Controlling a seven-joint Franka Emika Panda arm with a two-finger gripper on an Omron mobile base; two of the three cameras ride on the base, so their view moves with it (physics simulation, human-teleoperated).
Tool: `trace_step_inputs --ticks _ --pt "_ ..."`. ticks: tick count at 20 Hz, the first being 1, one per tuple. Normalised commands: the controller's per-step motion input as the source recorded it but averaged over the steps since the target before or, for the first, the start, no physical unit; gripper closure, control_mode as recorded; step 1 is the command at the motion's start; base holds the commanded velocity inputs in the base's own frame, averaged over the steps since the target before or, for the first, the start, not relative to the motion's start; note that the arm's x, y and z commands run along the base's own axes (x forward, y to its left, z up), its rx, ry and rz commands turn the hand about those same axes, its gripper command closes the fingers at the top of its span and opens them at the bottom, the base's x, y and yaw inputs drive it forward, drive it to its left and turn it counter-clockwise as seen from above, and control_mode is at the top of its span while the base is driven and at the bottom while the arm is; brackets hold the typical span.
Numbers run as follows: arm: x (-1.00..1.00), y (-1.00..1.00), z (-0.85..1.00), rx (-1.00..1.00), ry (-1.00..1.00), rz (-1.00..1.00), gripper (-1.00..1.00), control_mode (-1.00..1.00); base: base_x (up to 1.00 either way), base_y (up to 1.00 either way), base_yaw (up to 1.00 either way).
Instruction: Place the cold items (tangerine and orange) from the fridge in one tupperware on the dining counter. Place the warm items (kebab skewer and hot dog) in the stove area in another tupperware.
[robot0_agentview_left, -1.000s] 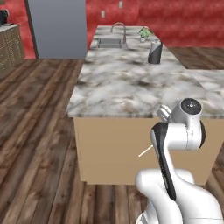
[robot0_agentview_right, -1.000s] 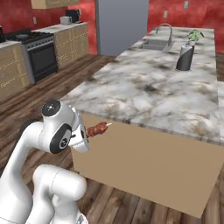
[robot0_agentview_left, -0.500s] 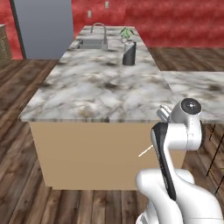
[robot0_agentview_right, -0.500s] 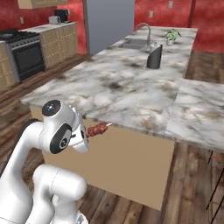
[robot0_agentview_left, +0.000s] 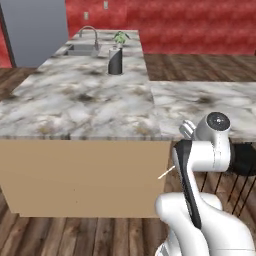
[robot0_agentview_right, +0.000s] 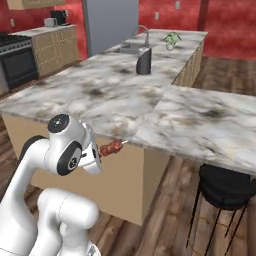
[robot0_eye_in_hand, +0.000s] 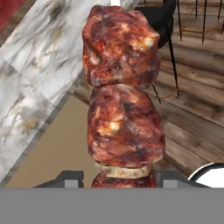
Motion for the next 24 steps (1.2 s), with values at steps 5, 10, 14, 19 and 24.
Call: trace_step_inputs --ticks 5,10,14,19,24 --pt "0.00 0.00 0.00 0.00 0.00 0.00 1.00 1.00 0.00 -1.00 0.00" --pt "0.00 0.00 0.00 0.00 0.00 0.00 1.00 1.00 0.02 -1.00 0.00" --pt "0.00 0.00 0.00 0.00 0.00 0.00 1.00 1.00 0.00 -1.00 0.00" --pt "0.00 0.00 0.00 0.00 0.00 0.00 1.00 1.00 0.09 -1.00 0.00" --pt "0.00 0.00 0.00 0.00 0.00 0.00 1.00 1.00 0.33 -1.00 0.00"
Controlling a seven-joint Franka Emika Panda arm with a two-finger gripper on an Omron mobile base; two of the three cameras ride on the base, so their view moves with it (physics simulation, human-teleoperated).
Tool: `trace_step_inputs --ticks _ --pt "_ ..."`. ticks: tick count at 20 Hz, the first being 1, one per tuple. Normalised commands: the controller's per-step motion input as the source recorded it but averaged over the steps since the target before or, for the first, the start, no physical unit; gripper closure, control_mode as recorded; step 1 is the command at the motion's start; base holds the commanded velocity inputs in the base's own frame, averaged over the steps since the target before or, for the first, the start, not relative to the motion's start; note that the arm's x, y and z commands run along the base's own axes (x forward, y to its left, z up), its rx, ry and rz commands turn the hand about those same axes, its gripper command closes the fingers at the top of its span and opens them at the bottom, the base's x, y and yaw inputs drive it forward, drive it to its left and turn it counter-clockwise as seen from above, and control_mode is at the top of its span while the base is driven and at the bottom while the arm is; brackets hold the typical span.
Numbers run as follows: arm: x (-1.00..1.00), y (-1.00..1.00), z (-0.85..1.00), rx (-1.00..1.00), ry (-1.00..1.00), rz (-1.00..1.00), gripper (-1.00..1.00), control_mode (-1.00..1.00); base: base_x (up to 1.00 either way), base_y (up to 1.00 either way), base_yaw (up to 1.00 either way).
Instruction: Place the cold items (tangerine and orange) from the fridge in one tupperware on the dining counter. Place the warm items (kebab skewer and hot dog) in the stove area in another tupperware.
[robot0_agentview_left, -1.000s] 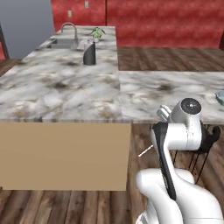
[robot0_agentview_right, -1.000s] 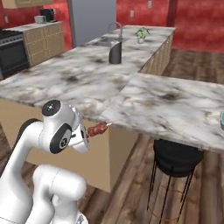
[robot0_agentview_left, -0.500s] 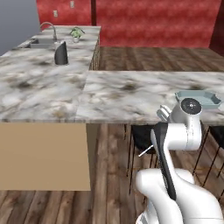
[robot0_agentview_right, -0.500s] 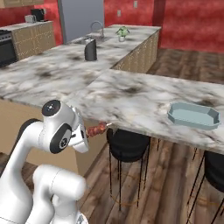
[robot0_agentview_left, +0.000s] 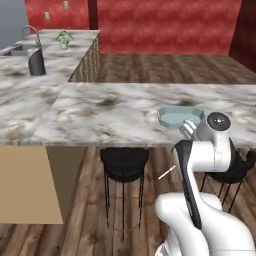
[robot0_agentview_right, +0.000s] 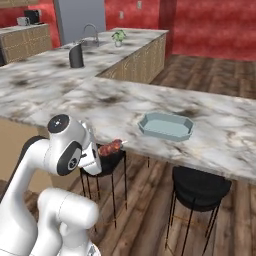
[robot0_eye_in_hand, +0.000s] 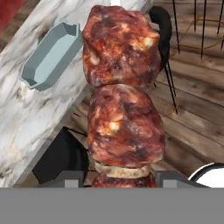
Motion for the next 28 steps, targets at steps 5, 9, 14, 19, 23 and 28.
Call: trace_step_inputs --ticks 5,9,14,19,23,28 --pt "0.00 0.00 0.00 0.00 0.00 0.00 1.00 1.00 0.65 -0.62 0.11" --pt "0.00 0.00 0.00 0.00 0.00 0.00 1.00 1.00 0.54 -0.16 0.04" --pt "0.00 0.00 0.00 0.00 0.00 0.00 1.00 1.00 0.09 -0.24 0.04" --pt "0.04 -0.08 0.00 0.02 0.00 0.03 1.00 -1.00 0.00 -0.20 0.05" --pt "0.61 -0.46 0.00 0.11 0.01 0.19 1.00 -1.00 0.00 0.00 0.00" --pt "0.87 -0.56 0.28 0.16 0.21 0.07 1.00 -1.00 0.00 0.00 0.00"
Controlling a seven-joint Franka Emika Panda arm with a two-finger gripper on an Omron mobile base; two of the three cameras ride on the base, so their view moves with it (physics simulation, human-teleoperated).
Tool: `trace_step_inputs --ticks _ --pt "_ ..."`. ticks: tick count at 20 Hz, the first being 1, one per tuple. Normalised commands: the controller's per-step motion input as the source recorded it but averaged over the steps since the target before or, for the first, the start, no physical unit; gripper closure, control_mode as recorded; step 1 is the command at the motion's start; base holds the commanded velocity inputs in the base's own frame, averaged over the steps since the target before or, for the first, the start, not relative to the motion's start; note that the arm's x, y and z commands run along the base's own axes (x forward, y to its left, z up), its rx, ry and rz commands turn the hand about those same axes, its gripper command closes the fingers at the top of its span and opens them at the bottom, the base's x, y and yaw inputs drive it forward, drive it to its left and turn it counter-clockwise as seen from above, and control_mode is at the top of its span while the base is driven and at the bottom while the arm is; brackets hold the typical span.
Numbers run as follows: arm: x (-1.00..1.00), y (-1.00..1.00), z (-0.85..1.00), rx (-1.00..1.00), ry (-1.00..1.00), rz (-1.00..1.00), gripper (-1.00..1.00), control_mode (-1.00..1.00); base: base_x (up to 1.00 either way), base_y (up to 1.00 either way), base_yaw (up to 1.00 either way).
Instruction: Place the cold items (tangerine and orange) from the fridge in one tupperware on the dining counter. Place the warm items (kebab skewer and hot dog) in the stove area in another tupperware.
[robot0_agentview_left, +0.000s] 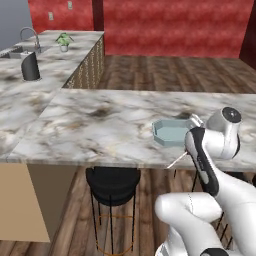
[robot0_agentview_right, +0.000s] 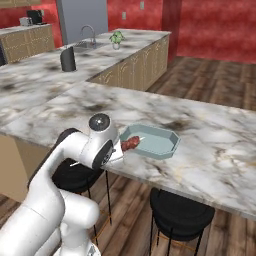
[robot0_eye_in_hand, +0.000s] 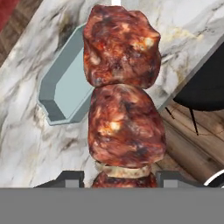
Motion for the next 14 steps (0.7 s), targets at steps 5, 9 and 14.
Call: trace_step_inputs --ticks 5,9,14 --pt "0.96 -0.52 0.39 0.18 0.35 -0.08 1.00 -1.00 0.00 0.00 0.00" --pt "1.00 -0.57 0.39 0.22 0.35 -0.08 1.00 -1.00 0.00 0.00 0.00" --pt "1.00 -0.50 0.08 0.20 0.29 -0.10 1.00 -1.00 0.00 0.00 0.00"
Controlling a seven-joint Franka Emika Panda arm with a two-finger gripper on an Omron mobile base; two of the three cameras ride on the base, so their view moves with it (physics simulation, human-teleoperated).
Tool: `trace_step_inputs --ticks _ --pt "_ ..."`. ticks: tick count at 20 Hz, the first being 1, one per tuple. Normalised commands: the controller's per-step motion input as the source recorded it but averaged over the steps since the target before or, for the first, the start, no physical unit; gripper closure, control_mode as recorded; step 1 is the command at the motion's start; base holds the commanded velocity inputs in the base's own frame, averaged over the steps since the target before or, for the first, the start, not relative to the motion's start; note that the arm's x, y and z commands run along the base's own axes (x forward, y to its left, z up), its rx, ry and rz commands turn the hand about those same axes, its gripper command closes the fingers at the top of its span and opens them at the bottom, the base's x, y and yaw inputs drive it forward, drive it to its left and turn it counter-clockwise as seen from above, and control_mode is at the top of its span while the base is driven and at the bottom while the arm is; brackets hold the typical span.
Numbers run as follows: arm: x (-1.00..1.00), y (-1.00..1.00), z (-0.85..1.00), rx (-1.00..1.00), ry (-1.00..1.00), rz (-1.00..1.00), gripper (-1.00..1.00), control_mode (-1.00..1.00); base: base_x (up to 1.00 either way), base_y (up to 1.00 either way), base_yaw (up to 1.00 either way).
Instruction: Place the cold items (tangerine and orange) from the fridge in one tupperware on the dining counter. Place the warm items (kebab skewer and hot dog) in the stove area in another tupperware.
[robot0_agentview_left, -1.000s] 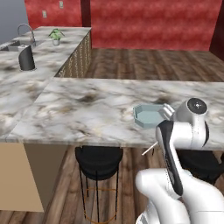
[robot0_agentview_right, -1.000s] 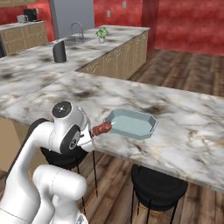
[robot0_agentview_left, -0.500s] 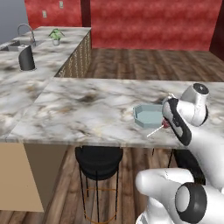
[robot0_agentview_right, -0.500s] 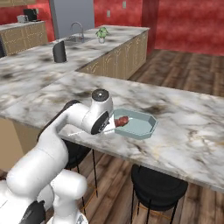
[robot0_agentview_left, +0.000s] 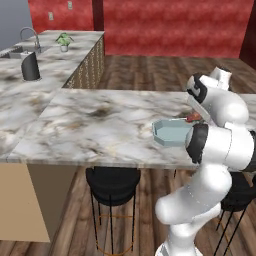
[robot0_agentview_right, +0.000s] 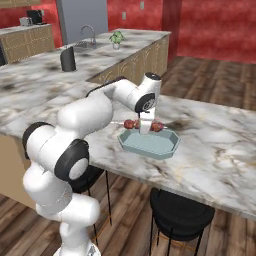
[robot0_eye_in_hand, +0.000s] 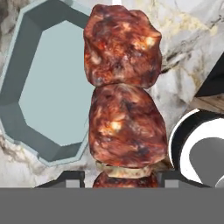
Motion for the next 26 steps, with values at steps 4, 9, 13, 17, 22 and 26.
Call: trace_step_inputs --ticks 4,9,13,17,22,26 --pt "1.00 -0.30 -0.13 0.12 0.30 -0.17 1.00 -1.00 0.00 0.00 0.00" --pt "0.86 -0.04 -0.44 0.02 0.34 -0.28 1.00 -1.00 0.00 0.00 0.00" --pt "0.67 0.00 -0.70 0.00 0.27 -0.25 1.00 -1.00 0.00 0.00 0.00" --pt "0.07 -0.38 -0.88 0.00 0.02 -0.20 1.00 -1.00 0.00 0.00 0.00" --pt "-0.63 -0.23 -0.66 0.01 -0.30 -0.03 1.00 -1.00 0.00 0.00 0.00" --pt "-0.69 0.06 -0.82 -0.03 -0.66 0.00 1.00 -1.00 0.00 0.00 0.00"
